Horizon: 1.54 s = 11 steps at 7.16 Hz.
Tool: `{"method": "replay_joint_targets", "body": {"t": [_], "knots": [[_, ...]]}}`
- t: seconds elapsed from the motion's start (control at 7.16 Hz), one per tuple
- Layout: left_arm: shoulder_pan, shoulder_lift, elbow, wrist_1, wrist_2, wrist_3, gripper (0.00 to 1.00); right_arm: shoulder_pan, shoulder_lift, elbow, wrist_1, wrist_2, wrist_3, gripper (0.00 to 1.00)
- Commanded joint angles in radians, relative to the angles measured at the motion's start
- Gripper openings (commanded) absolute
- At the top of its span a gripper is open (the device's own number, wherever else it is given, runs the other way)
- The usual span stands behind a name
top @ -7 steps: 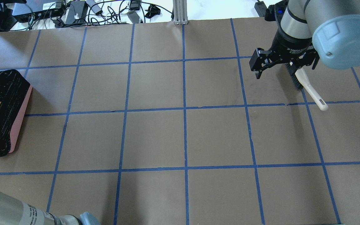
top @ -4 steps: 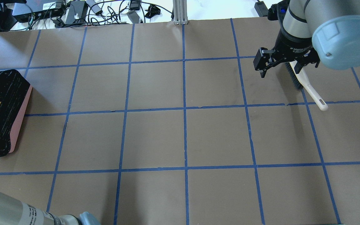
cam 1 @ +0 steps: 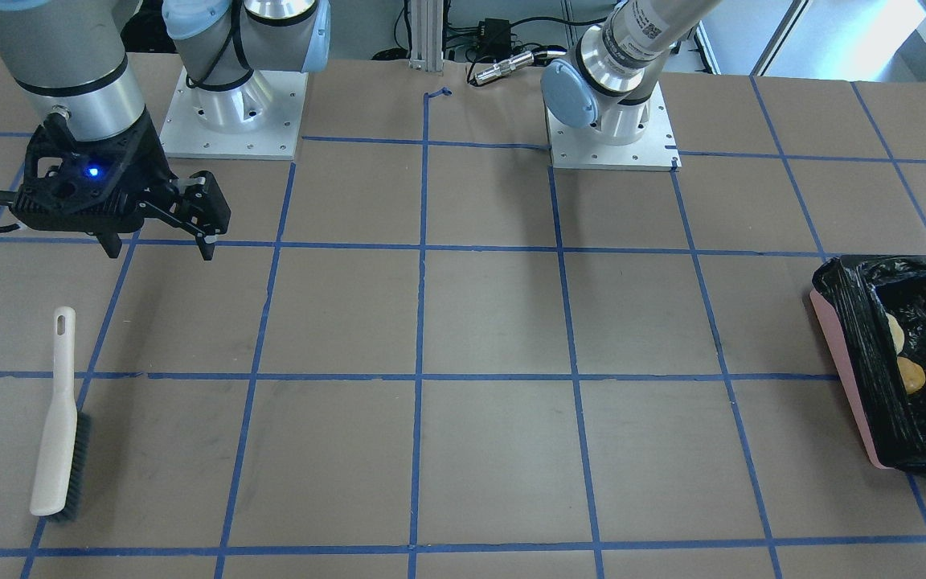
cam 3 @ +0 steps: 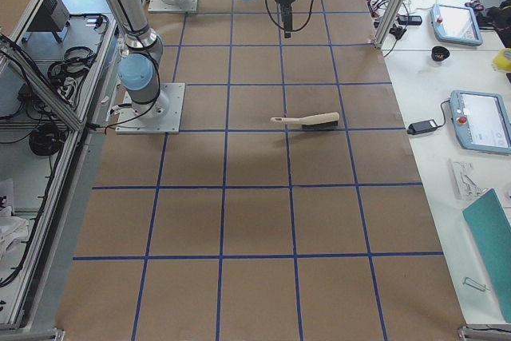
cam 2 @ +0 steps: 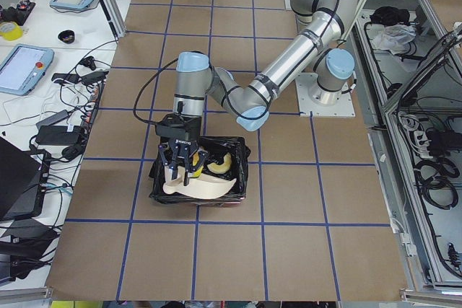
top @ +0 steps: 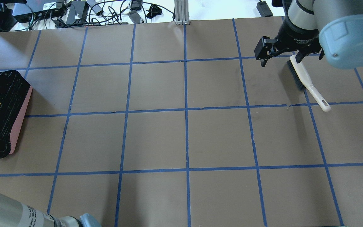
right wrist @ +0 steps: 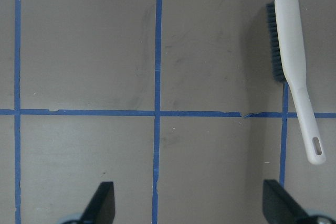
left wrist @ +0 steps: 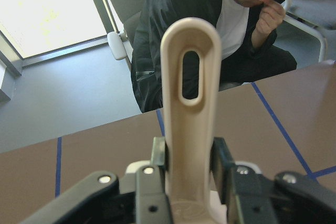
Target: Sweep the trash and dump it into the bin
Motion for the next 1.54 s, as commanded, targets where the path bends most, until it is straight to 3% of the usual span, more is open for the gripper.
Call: {"method": "replay_joint_targets", "body": {"t": [0.0, 0.14, 0.28, 0.56, 0.98, 1.4], "knots": [[-0.001, -0.001, 0.001, -0.016, -0.004, 0.008, 0.0, -0.003, -0.001, -0.043, 0.014, 0.0, 0.0, 1.0], [0.005, -0.015, 0.069, -0.041, -0.005, 0.008, 0.0, -0.001, -0.004, -0.08, 0.021, 0.003, 0.003, 1.0], [0.013, 0.005, -0.014, -0.02, -0.007, 0.014, 0.0, 0.0, -0.004, -0.106, 0.106, 0.012, 0.001, 1.0], [0.013, -0.018, 0.088, -0.17, 0.001, 0.011, 0.0, -0.001, -0.002, -0.117, 0.134, 0.015, 0.0, 1.0], [0.015, -0.02, 0.042, -0.207, 0.029, 0.013, 0.0, 0.0, 0.007, -0.115, 0.133, 0.017, -0.002, 1.0], [0.015, -0.04, 0.069, -0.43, 0.046, 0.008, 0.0, 0.0, -0.002, -0.115, 0.126, 0.019, -0.002, 1.0]]}}
